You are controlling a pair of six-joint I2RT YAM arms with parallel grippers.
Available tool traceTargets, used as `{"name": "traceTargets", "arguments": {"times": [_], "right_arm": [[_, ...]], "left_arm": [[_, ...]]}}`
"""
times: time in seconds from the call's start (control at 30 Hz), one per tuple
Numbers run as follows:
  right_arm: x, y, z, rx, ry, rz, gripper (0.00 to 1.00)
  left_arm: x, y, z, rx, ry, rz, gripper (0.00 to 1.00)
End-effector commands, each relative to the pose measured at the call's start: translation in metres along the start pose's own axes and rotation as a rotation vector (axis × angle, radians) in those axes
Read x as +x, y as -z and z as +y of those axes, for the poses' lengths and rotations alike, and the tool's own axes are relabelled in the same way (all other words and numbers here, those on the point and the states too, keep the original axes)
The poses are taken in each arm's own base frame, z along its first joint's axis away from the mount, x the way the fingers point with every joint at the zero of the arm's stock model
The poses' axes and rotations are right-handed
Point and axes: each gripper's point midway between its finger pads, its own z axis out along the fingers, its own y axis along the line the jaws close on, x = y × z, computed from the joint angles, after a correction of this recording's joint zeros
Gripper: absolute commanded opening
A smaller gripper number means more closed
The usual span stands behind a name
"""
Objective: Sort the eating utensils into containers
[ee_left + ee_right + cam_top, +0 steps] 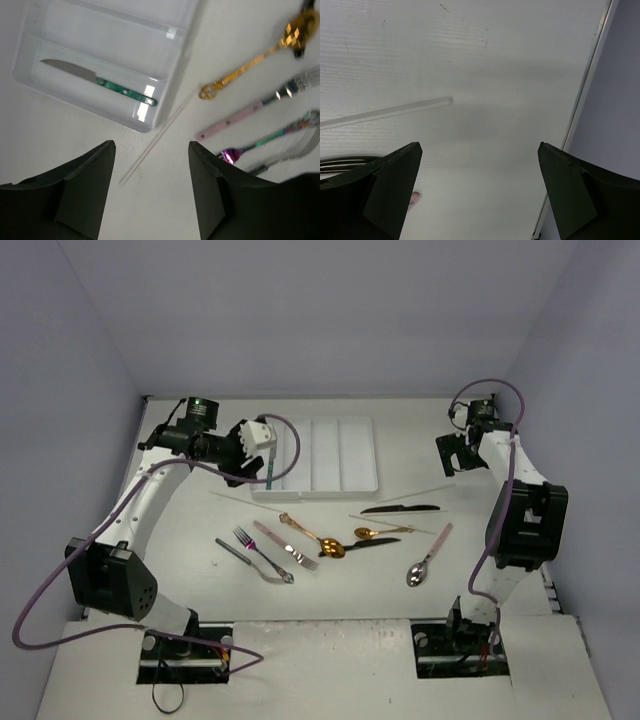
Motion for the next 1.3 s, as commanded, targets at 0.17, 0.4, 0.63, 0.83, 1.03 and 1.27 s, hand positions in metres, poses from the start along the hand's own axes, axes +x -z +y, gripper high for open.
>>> {"name": "traceTargets", "arguments": {"times": [0.17, 0.4, 0.63, 0.83, 1.03, 1.27], "right_arm": [[-0.001, 0.008, -0.009, 0.034, 0.003, -0.013, 1.0], [0.007, 0.007, -0.006, 0.026, 0.001, 0.003, 1.0], [0.009, 0.011, -0.005, 0.028, -0.001, 0.001, 1.0], [0.01, 0.014, -0.007, 0.035, -0.003, 0.0, 1.0], [0.015, 0.014, -0.007, 0.04, 0.004, 0.013, 1.0], [0.015, 0.012, -0.007, 0.034, 0.0, 0.014, 1.0]], "left_arm": [[0.101, -0.017, -0.107, 0.417, -0.435, 0.148, 0.51], [0.123, -0.026, -0.128, 0.499, -0.525, 0.192, 0.51], [0.132, -0.035, -0.127, 0.517, -0.572, 0.21, 0.51], [0.139, -0.044, -0.136, 0.553, -0.62, 0.225, 0.48], [0.161, -0.045, -0.159, 0.595, -0.67, 0.242, 0.41], [0.171, -0.046, -0.17, 0.597, -0.669, 0.271, 0.28]]}}
